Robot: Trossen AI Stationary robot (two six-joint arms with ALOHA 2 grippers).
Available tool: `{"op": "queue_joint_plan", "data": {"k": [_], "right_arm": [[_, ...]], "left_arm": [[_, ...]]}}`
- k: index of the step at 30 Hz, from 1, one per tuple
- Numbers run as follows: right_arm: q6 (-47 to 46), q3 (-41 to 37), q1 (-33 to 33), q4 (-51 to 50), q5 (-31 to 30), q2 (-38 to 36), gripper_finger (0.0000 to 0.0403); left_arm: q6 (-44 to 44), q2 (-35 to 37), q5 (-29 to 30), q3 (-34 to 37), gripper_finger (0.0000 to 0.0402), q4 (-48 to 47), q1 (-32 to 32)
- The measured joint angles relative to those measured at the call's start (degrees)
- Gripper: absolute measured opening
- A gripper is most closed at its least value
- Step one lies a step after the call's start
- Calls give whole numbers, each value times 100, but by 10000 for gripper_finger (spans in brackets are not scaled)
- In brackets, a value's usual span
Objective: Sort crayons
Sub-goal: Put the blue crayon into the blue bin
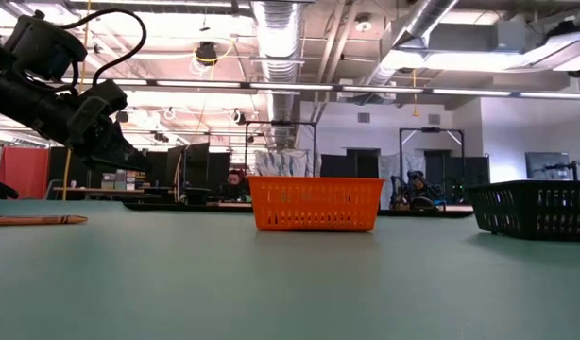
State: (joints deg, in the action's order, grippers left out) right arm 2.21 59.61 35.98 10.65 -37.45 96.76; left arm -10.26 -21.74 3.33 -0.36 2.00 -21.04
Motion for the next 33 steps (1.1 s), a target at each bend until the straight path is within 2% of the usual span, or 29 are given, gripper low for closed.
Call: {"op": "queue_joint_plan", "data": {"k": [2, 4, 6, 7, 10, 11, 13, 15, 18, 20, 22, 25, 33], "right_arm": [[224, 0, -56, 482, 3, 399, 71], [285, -2, -135, 893, 127, 729, 69], [237, -7, -259, 1163, 503, 942, 66], [221, -7, -324, 1302, 713, 1028, 65], [242, -7, -500, 1540, 1020, 1201, 58], [262, -7, -548, 1528, 1036, 1225, 56], [297, -7, -622, 1480, 1038, 1236, 53], [296, -3, -680, 1422, 1044, 1230, 51], [303, -2, -727, 1308, 1047, 1216, 49], [322, -2, -727, 1316, 1049, 1206, 49], [325, -2, -727, 1309, 1050, 1204, 49], [325, -2, -725, 1297, 1067, 1205, 49], [252, -2, -725, 1172, 1069, 1203, 49]], "left_arm": [[-284, 0, -17, 0, 56, 2, 0], [-1308, 0, -267, 0, 56, 8, 0], [-2454, 0, -453, 0, 56, 128, 0], [-2760, 0, -473, -2, 56, 167, 0], [-2753, -2, -1044, -112, 56, 82, 8], [-2713, -12, -1366, -236, 56, 25, 37], [-2736, -45, -1637, -639, 55, -132, 170], [-2677, -67, -1458, -1178, 50, -817, 367], [-2495, -343, -705, -2079, 42, -2579, 723], [-2655, -611, -231, -2550, 37, -3758, 961], [-2933, -935, -36, -2796, 36, -4475, 1207], [-3302, -1455, -64, -2830, 36, -4884, 1551], [-3649, -2999, -157, -2837, 44, -4958, 1956]]}}
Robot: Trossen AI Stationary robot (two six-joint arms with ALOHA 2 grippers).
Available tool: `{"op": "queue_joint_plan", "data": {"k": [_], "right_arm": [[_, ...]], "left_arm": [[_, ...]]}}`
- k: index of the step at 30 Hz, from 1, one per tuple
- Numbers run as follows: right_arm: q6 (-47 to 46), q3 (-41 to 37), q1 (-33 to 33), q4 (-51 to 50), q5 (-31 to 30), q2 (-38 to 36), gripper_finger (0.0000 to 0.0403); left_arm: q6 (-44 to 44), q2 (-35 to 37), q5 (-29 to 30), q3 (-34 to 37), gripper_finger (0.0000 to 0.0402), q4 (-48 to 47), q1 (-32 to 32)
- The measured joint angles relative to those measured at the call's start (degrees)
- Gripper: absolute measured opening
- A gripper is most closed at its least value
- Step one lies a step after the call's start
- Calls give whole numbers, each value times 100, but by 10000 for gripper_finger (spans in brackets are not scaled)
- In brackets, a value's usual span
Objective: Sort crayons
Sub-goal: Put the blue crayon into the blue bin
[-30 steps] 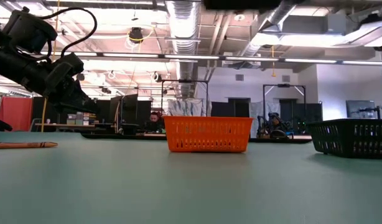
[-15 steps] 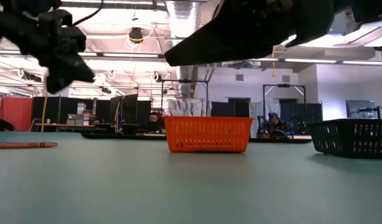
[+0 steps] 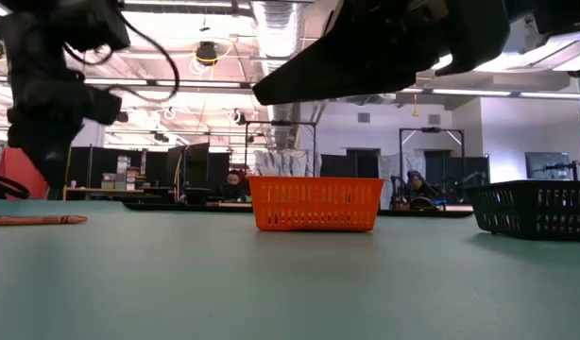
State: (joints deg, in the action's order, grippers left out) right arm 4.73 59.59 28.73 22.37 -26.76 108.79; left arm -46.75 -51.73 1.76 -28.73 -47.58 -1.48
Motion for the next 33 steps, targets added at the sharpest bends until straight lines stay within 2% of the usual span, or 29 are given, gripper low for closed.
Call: {"op": "queue_joint_plan", "data": {"k": [6, 10, 26, 33], "right_arm": [[-17, 0, 0, -104, 0, 0, 49], [-19, 0, 0, -172, 0, 0, 49], [-27, -2, -39, -236, 140, 17, 49], [-34, -2, -39, -230, 144, 24, 49]], "left_arm": [[40, -940, -46, -6, 73, 94, 111], [133, -1250, -46, -7, 90, 222, 197], [352, -1305, 103, -14, 100, 511, 372], [717, -1305, 151, -340, 100, 518, 372]]}}
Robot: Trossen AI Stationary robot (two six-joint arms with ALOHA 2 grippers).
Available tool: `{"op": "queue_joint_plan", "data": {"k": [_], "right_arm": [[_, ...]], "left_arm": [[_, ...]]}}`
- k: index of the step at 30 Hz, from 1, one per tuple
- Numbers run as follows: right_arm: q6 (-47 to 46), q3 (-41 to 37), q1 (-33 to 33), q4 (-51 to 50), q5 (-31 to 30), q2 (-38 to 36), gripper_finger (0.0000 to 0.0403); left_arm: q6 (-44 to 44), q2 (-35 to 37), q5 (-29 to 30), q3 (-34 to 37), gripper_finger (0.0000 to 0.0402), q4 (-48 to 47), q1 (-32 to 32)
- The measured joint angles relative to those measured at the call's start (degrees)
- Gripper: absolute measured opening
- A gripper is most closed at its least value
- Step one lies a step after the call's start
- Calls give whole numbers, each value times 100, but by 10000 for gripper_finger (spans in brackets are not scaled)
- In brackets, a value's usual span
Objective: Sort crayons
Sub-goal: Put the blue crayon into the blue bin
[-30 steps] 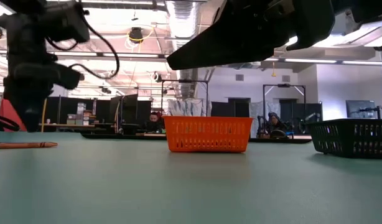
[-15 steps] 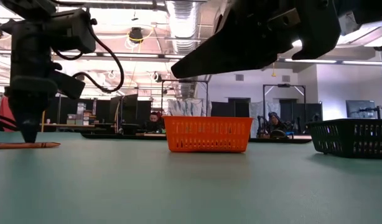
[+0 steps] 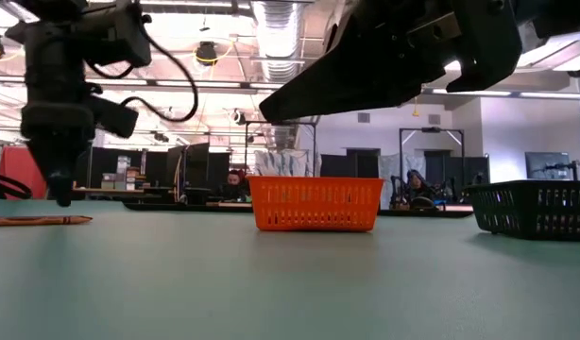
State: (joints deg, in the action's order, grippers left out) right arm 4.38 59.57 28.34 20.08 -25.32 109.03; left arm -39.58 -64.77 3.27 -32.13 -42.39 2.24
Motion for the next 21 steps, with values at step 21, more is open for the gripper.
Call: {"op": "queue_joint_plan", "data": {"k": [21], "right_arm": [[7, 0, 0, -39, 4, 2, 49]], "left_arm": [[-163, -9, -44, 417, 100, 551, 0]]}}
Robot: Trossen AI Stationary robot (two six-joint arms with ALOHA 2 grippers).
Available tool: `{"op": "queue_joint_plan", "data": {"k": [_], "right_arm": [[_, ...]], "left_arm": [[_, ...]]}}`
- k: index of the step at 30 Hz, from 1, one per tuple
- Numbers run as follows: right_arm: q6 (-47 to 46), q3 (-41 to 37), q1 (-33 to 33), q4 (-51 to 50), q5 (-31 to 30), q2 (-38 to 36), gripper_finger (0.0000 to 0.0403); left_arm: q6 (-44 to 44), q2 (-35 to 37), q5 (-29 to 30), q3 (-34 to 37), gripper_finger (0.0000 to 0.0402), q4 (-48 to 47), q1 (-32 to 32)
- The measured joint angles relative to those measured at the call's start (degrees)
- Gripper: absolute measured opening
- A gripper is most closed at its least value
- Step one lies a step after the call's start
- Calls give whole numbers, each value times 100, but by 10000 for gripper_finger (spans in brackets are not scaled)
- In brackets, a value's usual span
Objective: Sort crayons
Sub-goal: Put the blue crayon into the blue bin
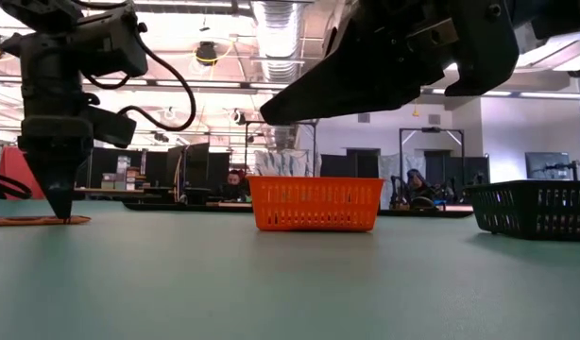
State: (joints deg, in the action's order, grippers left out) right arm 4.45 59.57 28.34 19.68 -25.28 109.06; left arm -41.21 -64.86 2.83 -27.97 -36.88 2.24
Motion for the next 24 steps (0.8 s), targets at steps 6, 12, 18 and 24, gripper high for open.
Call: {"op": "queue_joint_plan", "data": {"k": [6, 12, 18, 24], "right_arm": [[0, 0, 2, 0, 0, 0, 49], [1, 0, 2, -17, 0, 0, 49], [-37, 0, 1, -93, 0, 2, 49], [-55, -2, 0, -125, 0, 2, 49]], "left_arm": [[168, 0, 2, 0, 100, -18, -23], [401, 2, -78, -58, 100, -19, -133], [584, 7, -96, -232, 100, -189, -224], [453, 7, 50, -214, 100, -438, -240]]}}
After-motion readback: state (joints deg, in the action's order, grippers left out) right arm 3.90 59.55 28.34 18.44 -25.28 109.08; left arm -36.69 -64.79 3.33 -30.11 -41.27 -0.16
